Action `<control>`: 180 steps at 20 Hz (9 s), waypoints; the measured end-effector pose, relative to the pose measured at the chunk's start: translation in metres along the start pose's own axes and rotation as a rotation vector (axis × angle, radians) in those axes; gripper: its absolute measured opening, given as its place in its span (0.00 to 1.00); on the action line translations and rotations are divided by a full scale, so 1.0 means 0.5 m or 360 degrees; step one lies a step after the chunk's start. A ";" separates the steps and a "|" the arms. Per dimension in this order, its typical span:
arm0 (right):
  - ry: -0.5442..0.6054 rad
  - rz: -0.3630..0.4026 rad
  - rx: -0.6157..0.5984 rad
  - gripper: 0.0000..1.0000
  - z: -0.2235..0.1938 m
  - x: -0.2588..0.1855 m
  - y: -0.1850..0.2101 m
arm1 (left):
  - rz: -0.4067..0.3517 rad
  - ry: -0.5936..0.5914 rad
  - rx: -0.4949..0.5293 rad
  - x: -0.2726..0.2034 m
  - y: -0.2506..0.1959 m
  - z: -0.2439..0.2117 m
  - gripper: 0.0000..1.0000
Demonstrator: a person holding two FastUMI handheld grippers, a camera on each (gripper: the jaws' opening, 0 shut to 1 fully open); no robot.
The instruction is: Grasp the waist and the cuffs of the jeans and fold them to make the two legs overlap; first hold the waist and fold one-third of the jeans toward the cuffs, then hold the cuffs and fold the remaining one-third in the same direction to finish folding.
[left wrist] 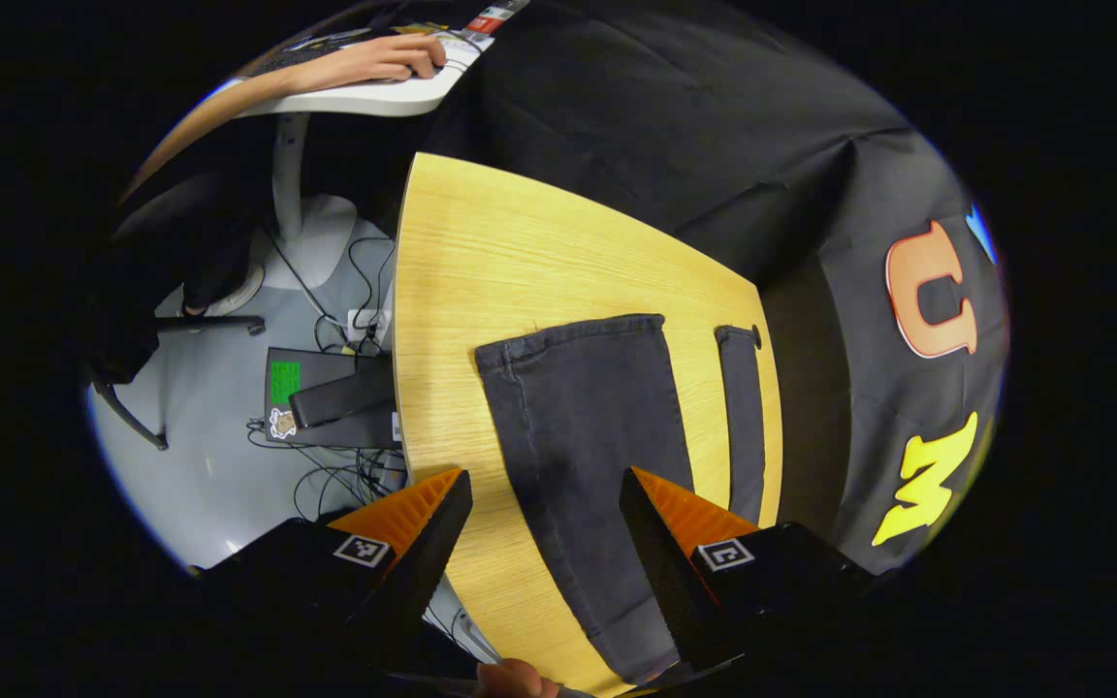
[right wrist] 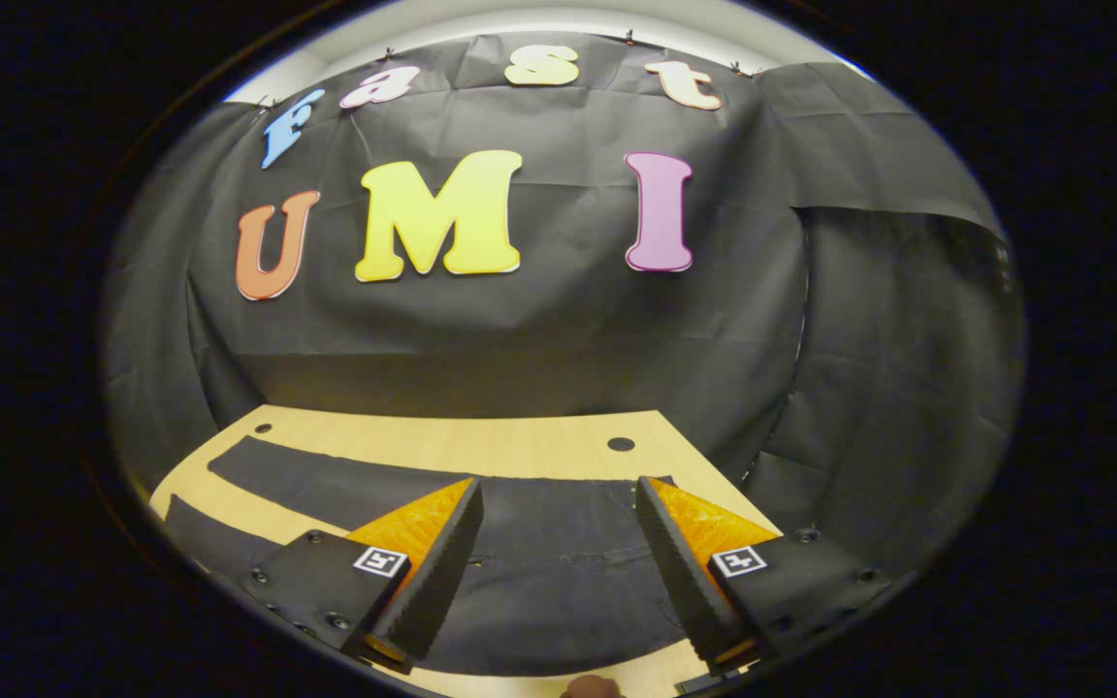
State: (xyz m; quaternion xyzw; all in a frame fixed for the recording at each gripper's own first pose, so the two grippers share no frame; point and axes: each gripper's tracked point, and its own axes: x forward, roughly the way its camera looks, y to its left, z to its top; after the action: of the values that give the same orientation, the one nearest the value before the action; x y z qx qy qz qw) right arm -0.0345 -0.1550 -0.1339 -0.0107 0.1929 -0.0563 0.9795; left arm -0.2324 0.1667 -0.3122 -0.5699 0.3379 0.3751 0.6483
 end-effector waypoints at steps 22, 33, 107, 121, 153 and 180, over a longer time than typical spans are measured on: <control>0.0226 -0.0268 0.0156 0.97 -0.103 -0.014 -0.113 | -0.0098 0.0091 -0.0129 0.119 -0.080 0.050 0.54; 0.0841 -0.0486 0.1301 0.99 -0.324 0.017 -0.271 | -0.0150 0.0095 -0.0209 0.133 -0.076 0.051 0.05; 0.0788 -0.0331 0.1692 0.95 -0.268 0.452 -0.343 | -0.1410 -0.0608 0.1378 -0.138 -0.975 0.026 0.98; 0.0673 -0.0344 0.1519 0.00 -0.273 0.521 -0.317 | -0.1392 -0.0801 0.1526 -0.251 -0.919 0.011 0.98; 0.0292 0.0705 -0.0448 0.04 0.021 0.197 0.117 | -0.1161 -0.0898 0.1437 -0.288 -0.721 0.134 0.98; -0.0267 0.0694 -0.0346 0.99 0.431 0.077 -0.080 | -0.0695 0.0085 0.0398 0.143 -0.514 0.103 0.99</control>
State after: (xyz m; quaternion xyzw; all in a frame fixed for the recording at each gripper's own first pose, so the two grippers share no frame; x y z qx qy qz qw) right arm 0.0784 -0.1993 0.0524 -0.0788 0.1138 0.1783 0.9742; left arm 0.0270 0.2074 -0.2429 -0.5544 0.2675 0.1664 0.7703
